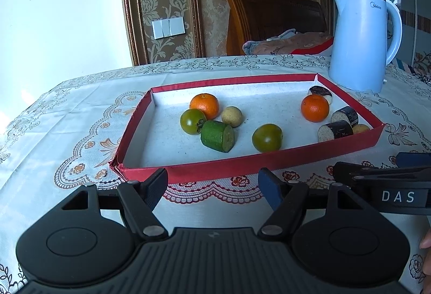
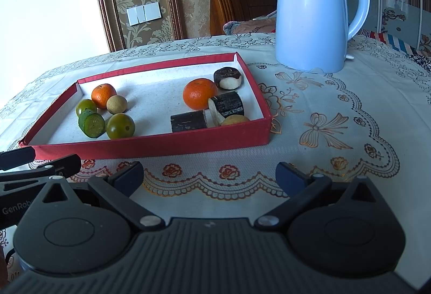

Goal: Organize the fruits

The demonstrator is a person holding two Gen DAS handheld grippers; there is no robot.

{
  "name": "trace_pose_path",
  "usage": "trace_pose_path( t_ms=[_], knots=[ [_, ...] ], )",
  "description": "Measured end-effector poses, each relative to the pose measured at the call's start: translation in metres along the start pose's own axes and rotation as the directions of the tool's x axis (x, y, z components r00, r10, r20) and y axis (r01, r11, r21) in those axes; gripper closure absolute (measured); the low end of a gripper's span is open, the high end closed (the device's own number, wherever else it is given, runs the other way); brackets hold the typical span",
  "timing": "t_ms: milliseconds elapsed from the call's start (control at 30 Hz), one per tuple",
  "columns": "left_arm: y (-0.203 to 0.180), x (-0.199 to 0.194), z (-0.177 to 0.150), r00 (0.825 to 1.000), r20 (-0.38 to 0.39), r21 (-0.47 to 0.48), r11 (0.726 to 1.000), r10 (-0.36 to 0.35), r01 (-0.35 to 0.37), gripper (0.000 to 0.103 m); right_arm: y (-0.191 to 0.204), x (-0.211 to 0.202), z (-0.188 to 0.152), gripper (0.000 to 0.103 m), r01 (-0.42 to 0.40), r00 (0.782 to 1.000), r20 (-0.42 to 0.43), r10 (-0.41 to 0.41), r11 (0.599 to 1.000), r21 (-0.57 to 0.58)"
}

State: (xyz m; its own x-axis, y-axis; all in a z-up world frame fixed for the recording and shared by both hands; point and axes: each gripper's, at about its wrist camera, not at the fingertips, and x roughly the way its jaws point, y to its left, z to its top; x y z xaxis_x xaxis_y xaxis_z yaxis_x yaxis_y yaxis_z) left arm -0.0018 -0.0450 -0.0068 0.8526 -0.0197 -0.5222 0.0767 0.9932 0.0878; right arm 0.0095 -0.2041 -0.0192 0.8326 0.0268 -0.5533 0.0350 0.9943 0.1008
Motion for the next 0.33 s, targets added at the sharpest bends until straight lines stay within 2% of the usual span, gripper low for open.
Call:
trace_pose_path(
  t_ms=[333],
  knots=[
    [0.0019,-0.0024,0.0008,0.999,0.032,0.006,1.000,0.029,-0.029,0.029,0.0001,0.0000,-0.0004,0.000,0.000,1.000,0.002,0.000,1.000,0.000]
  ],
)
